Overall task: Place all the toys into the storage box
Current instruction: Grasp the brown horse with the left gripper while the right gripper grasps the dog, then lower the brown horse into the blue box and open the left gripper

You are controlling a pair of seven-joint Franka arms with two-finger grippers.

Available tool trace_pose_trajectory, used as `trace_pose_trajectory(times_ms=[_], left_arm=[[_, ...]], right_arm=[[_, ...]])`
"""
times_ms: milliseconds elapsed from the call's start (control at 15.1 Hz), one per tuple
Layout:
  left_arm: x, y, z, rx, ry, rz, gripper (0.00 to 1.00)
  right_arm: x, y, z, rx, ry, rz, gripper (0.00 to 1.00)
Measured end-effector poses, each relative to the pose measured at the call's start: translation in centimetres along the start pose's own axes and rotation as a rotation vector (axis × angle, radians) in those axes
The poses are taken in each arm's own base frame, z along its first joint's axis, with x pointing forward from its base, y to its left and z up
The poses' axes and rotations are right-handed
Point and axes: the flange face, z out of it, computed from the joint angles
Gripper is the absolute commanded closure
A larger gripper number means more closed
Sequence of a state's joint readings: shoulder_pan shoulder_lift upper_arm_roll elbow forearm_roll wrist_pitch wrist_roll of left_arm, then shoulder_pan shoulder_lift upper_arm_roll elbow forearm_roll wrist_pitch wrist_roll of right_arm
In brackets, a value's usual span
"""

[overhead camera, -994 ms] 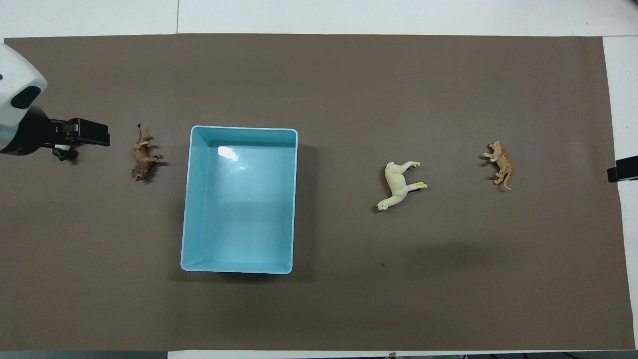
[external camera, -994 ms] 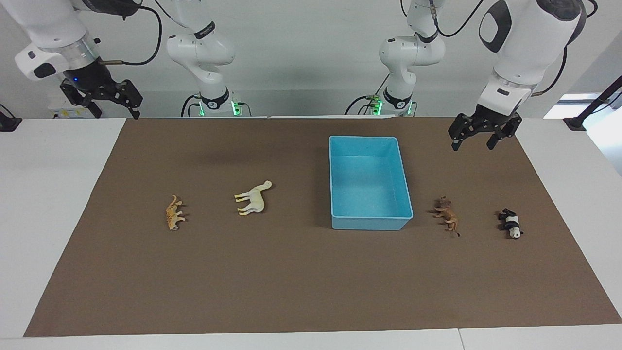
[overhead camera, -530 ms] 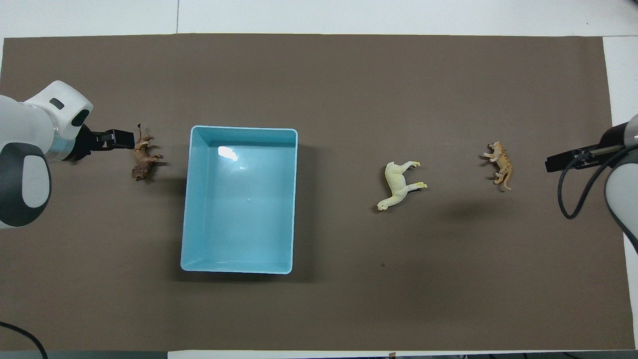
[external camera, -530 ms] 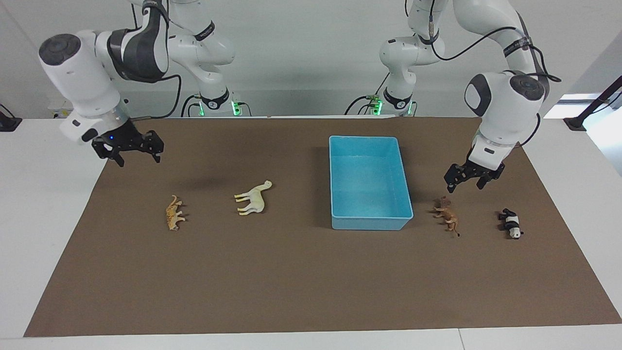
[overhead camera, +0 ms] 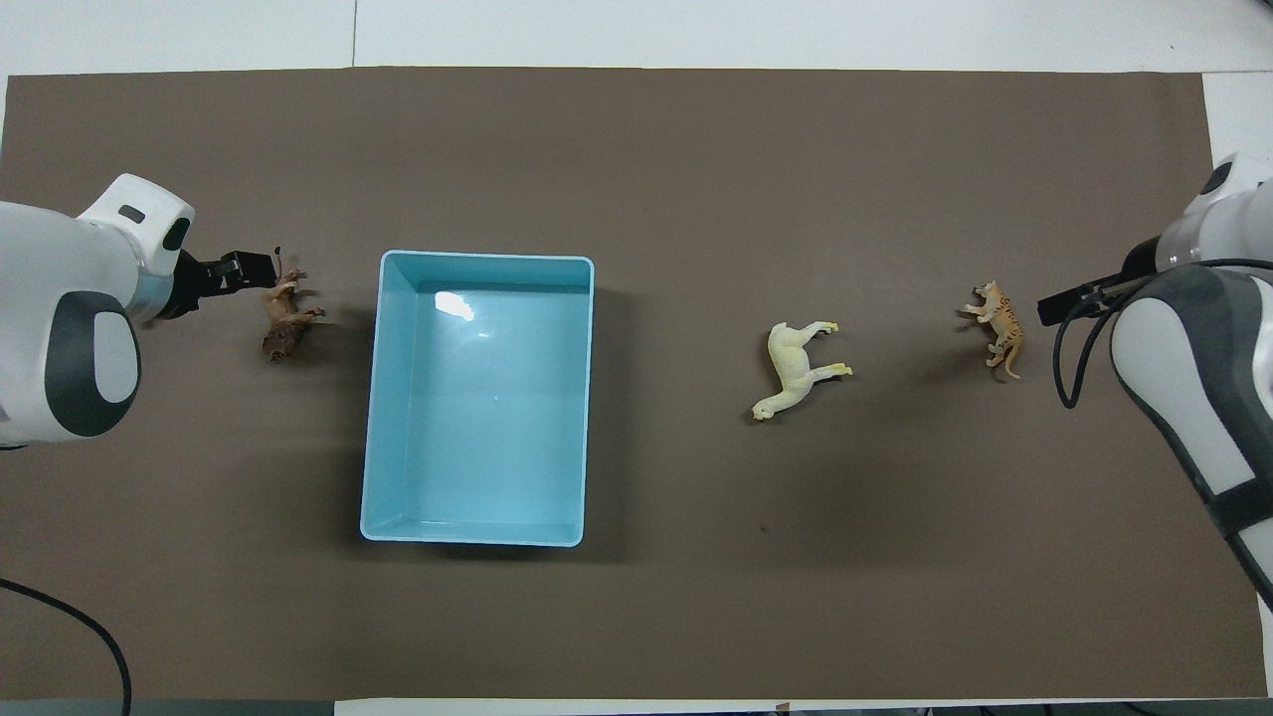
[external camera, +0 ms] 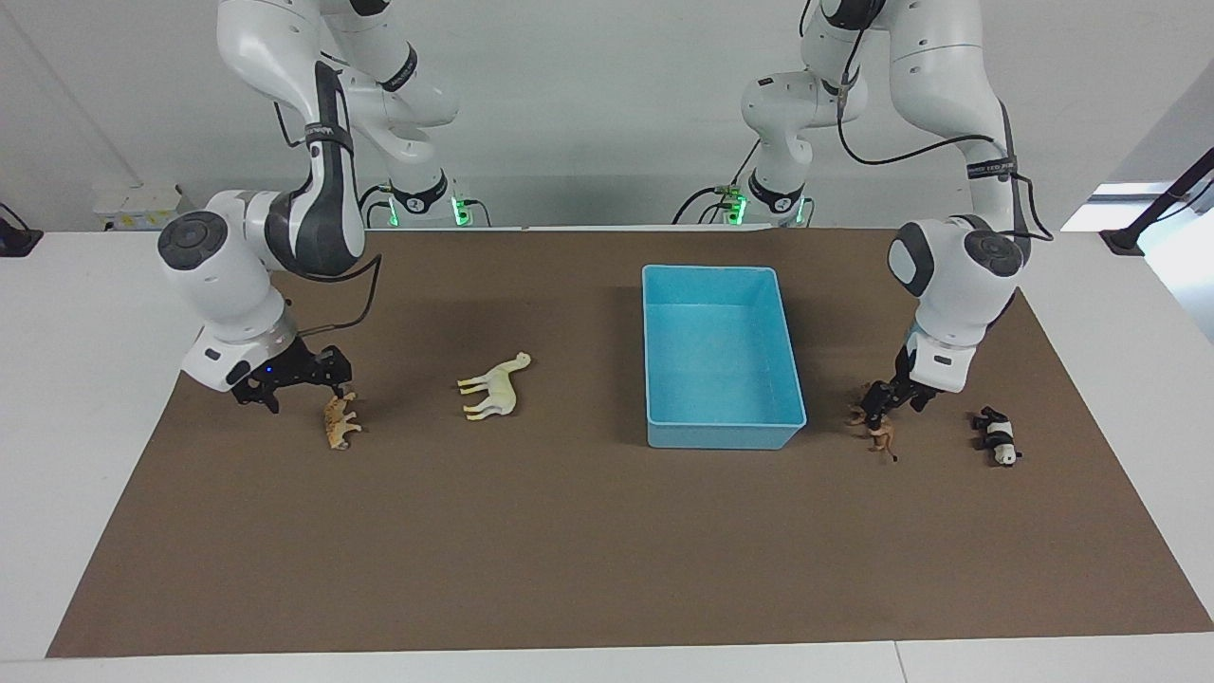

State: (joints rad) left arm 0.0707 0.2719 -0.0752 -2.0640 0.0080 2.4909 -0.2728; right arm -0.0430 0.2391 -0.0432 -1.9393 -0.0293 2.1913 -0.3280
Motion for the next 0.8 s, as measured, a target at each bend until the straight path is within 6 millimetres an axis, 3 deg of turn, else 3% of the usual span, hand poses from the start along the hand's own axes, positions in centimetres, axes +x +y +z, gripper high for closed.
trace_pose_trajectory(times_ms=[265, 398, 597, 663, 796], left_arm=[[-0.4, 1.4, 1.3, -0.007, -0.003, 0.011, 0.00], [-0.6, 1.8, 1.4, -0.008, -0.005, 0.017, 0.37], [-0.9, 2.8, 1.4, -0.010, -0.007, 0.034, 0.88], [-0.9, 2.9, 1.4, -0.010, -0.007, 0.035, 1.00], [-0.8, 2.7, 1.4, -0.007, -0.009, 0.034, 1.00]], right_arm=[[0.7, -0.6, 3.7, 0.002, -0.009, -0.063, 0.00], [0.6, -0.7, 5.5, -0.001, -0.001, -0.075, 0.00], [0.4, -0.9, 6.5, -0.002, 0.004, -0.078, 0.00], [0.4, -0.9, 6.6, -0.003, 0.006, -0.078, 0.00], [0.2, -1.0, 7.0, -0.003, 0.008, -0.078, 0.00]])
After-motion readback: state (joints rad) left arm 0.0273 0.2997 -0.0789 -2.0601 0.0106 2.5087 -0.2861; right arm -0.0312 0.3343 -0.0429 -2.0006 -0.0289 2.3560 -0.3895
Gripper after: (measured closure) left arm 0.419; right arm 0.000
